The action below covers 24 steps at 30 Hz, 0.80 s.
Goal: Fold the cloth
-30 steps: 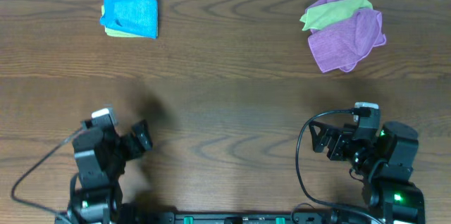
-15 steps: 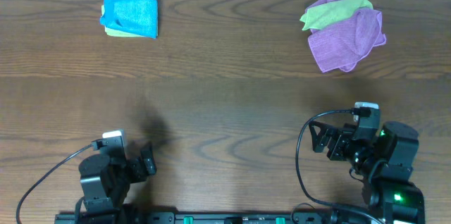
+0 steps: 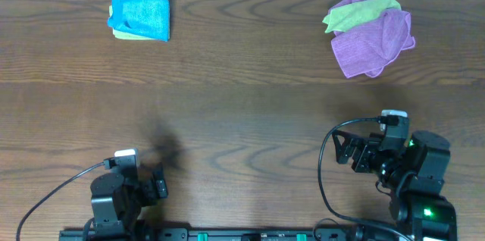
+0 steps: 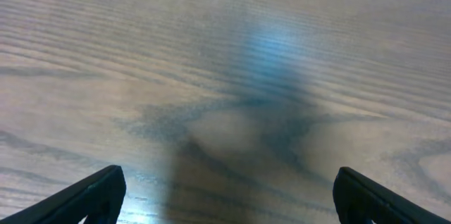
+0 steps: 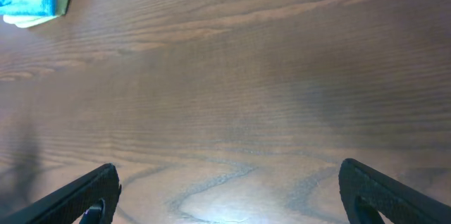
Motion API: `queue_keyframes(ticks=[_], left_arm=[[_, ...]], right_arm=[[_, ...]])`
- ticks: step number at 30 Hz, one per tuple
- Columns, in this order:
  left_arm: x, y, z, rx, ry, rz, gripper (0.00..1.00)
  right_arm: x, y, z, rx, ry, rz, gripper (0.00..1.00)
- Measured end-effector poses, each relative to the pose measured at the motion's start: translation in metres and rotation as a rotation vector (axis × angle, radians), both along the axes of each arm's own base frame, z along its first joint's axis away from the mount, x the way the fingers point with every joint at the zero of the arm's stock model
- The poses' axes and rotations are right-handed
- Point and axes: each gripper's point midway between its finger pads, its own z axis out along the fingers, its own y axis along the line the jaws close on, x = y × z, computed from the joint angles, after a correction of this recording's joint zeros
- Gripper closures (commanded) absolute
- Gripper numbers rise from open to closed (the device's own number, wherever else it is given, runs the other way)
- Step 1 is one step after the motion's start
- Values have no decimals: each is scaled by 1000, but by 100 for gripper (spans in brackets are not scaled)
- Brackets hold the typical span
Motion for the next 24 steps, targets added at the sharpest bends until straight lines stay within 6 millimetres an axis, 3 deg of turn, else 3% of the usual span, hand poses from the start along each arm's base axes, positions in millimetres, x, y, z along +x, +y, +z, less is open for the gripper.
queue_keyframes(ticks=[24], left_arm=[[1, 2, 10, 12, -70, 10, 5]], right_arm=[[0, 0, 0, 0, 0, 0, 1]])
